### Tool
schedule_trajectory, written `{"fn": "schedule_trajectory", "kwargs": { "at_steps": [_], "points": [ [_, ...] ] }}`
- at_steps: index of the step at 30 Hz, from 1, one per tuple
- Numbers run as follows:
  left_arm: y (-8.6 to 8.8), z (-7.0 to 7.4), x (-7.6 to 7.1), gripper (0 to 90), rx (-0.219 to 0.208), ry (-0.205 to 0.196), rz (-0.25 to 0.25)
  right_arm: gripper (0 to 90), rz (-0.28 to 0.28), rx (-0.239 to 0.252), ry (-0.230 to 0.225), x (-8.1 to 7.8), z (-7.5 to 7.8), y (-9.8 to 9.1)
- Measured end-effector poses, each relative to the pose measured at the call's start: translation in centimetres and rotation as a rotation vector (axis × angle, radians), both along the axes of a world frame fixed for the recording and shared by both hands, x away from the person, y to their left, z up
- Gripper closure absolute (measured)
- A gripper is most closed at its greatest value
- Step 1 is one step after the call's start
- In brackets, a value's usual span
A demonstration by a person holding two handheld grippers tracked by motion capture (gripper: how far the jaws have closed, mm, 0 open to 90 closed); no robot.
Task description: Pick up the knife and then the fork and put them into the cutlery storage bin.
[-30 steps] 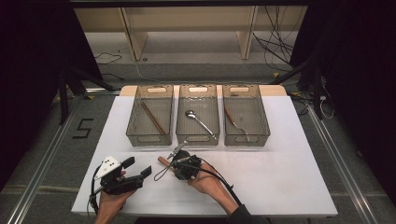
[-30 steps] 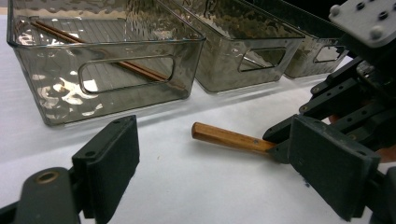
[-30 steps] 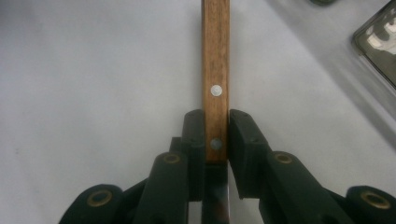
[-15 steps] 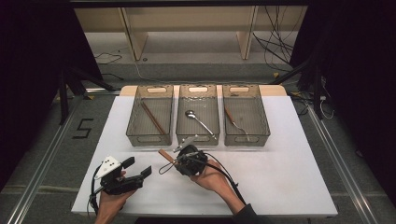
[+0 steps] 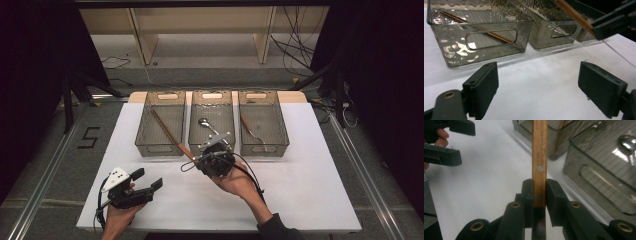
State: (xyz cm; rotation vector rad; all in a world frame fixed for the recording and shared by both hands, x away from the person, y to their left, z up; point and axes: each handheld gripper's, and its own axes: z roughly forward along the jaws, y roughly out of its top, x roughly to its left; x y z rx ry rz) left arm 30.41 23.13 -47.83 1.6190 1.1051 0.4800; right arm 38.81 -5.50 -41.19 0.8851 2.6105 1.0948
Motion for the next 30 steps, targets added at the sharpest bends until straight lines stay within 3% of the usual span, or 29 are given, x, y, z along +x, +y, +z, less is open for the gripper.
{"fn": "schedule_trajectory", "kwargs": {
  "at_steps": [15,24,30],
  "points": [
    [0.0,0.0,0.0,16.6,-0.005,0.000,0.004,77.6,-0.059,0.056,-0.034,1.4,2.5,-2.6],
    [0.0,0.0,0.0,16.6,-0.004,0.001,0.003,77.6,-0.152,0.091,-0.089,3.2,5.4,-5.8],
    [0.0,0.0,0.1,16.6,0.002,0.003,-0.001,77.6,-0.215,0.090,-0.094,4.8,6.3,-7.9]
  ]
}}
